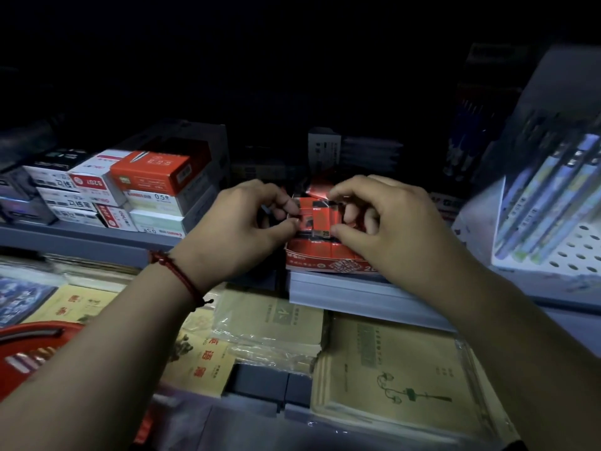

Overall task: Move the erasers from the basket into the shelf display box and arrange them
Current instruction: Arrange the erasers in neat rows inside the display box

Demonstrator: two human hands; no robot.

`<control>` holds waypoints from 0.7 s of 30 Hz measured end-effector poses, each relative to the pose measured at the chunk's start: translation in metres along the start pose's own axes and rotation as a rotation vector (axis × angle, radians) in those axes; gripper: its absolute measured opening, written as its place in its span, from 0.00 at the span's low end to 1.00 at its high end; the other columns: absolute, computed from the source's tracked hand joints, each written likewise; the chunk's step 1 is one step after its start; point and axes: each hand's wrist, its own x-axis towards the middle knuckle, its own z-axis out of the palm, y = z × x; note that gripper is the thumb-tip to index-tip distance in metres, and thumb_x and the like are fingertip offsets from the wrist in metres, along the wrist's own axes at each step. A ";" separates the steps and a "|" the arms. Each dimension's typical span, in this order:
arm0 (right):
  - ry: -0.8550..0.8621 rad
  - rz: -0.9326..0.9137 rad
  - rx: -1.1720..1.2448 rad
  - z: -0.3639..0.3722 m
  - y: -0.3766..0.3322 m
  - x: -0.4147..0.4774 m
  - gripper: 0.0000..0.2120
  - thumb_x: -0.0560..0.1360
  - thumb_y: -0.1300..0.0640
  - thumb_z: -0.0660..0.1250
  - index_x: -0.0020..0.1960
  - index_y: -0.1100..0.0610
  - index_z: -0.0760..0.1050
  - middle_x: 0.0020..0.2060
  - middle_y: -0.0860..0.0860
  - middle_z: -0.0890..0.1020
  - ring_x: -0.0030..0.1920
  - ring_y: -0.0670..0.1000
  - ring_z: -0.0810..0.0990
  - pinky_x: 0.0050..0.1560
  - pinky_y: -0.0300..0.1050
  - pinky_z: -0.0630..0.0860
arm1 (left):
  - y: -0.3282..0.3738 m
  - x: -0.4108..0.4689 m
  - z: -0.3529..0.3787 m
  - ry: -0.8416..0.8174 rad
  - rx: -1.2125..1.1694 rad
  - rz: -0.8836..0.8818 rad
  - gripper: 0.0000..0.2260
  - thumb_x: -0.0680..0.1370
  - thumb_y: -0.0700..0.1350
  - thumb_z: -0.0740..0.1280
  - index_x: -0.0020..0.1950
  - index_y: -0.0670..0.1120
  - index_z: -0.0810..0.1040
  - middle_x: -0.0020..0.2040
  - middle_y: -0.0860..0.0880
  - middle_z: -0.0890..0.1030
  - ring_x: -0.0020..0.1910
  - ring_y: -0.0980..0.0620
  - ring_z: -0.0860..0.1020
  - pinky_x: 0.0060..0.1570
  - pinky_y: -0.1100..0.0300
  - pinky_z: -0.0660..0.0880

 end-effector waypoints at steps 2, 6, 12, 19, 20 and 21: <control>-0.039 -0.004 -0.064 0.007 -0.005 0.003 0.24 0.73 0.52 0.74 0.67 0.44 0.73 0.41 0.43 0.73 0.35 0.43 0.73 0.38 0.40 0.73 | 0.000 0.000 0.000 -0.022 -0.031 -0.028 0.05 0.74 0.47 0.75 0.49 0.52 0.82 0.42 0.53 0.81 0.40 0.54 0.80 0.39 0.71 0.73; -0.106 0.039 -0.244 0.013 -0.012 0.007 0.26 0.75 0.46 0.71 0.71 0.47 0.71 0.45 0.42 0.66 0.44 0.47 0.74 0.45 0.48 0.77 | 0.002 -0.001 -0.001 -0.009 -0.035 -0.041 0.08 0.74 0.48 0.75 0.48 0.50 0.78 0.39 0.53 0.82 0.36 0.55 0.79 0.34 0.69 0.73; -0.076 0.011 -0.300 0.009 -0.015 0.008 0.20 0.77 0.46 0.69 0.67 0.51 0.75 0.53 0.45 0.70 0.44 0.47 0.76 0.48 0.47 0.78 | -0.003 0.000 0.001 0.084 -0.163 -0.134 0.07 0.77 0.46 0.72 0.54 0.50 0.79 0.42 0.53 0.82 0.37 0.54 0.80 0.35 0.73 0.72; -0.006 0.046 -0.059 0.008 -0.008 0.011 0.10 0.73 0.53 0.75 0.54 0.50 0.81 0.46 0.43 0.76 0.37 0.43 0.77 0.42 0.45 0.79 | -0.006 0.001 -0.006 0.099 -0.110 -0.057 0.10 0.76 0.38 0.68 0.45 0.53 0.84 0.48 0.54 0.81 0.44 0.58 0.80 0.45 0.72 0.72; 0.006 0.051 -0.024 0.008 -0.007 0.010 0.09 0.73 0.55 0.75 0.53 0.50 0.81 0.45 0.43 0.77 0.37 0.43 0.78 0.41 0.45 0.79 | -0.005 0.001 -0.006 0.053 -0.083 -0.037 0.10 0.76 0.40 0.68 0.45 0.54 0.85 0.49 0.54 0.80 0.46 0.59 0.79 0.46 0.74 0.71; 0.013 0.056 0.002 0.009 -0.006 0.009 0.09 0.73 0.56 0.75 0.52 0.50 0.81 0.45 0.43 0.77 0.37 0.43 0.78 0.41 0.45 0.79 | -0.003 0.001 -0.005 0.004 -0.050 -0.022 0.09 0.77 0.41 0.68 0.46 0.54 0.86 0.49 0.55 0.79 0.48 0.60 0.78 0.48 0.74 0.70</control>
